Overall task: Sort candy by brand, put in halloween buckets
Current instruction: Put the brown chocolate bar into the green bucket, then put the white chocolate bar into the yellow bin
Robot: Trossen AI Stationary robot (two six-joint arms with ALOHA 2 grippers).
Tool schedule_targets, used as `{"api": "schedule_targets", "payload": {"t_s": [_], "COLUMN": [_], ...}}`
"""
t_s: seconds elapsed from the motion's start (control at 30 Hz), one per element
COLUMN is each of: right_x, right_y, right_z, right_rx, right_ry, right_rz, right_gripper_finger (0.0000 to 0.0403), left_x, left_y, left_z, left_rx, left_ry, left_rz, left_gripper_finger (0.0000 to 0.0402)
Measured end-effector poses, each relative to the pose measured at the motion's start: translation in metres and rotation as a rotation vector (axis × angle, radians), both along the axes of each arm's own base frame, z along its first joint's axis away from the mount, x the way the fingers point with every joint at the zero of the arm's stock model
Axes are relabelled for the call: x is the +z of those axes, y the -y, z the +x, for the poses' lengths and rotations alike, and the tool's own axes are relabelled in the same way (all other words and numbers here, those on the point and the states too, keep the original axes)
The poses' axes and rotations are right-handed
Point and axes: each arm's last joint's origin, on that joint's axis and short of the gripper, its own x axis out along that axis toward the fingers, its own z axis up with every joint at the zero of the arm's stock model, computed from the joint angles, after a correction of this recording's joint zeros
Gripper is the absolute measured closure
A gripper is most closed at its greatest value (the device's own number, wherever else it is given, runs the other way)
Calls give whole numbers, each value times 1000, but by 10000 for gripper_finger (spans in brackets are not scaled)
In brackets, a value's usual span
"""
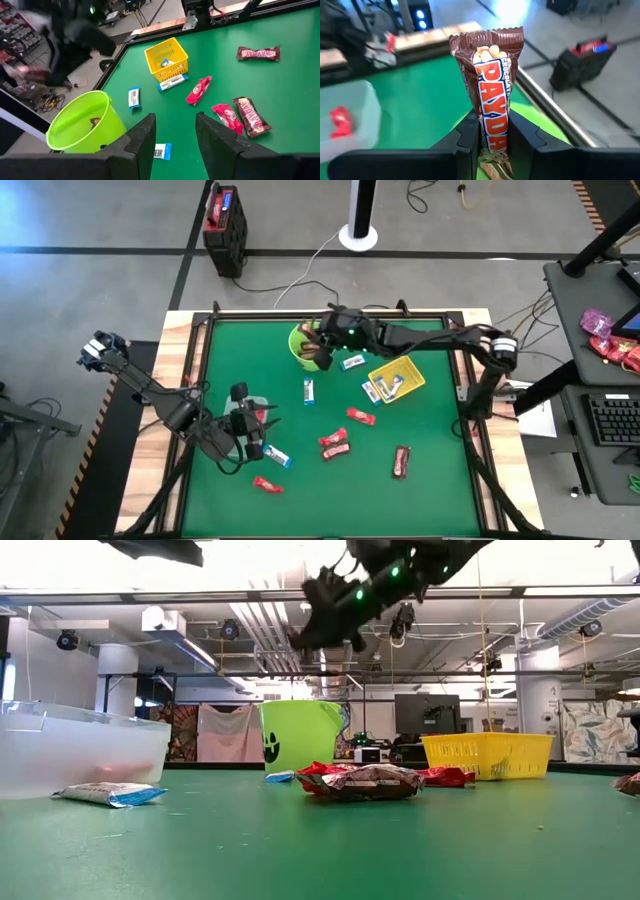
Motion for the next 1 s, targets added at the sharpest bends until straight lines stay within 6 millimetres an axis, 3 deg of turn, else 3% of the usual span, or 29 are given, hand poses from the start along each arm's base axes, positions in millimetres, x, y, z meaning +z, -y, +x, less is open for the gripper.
{"api": "schedule_targets", "payload": {"t_s": [0.13,0.33,0.6,0.77,1.0], "right_x": [-22,-33,-29,-8,-8], "right_y": [9,12,14,-9,-79], "right_z": [5,8,2,-3,-3], "right_rx": [-39,-67,-101,-65,-3], "right_ry": [-41,-56,-64,-4,-97], "right_rz": [65,102,158,296,511], "right_gripper_finger": [329,277,231,229,239], "left_x": [0,-1,-4,-9,-12], "left_y": [-1,-1,-3,-6,-10], "left_z": [-1,-2,-4,-8,-14], "left_rx": [7,10,11,11,10], "left_ry": [-1,-16,-50,-114,-190], "left_rz": [9,17,42,89,154], "left_gripper_finger": [278,278,278,278,278]}}
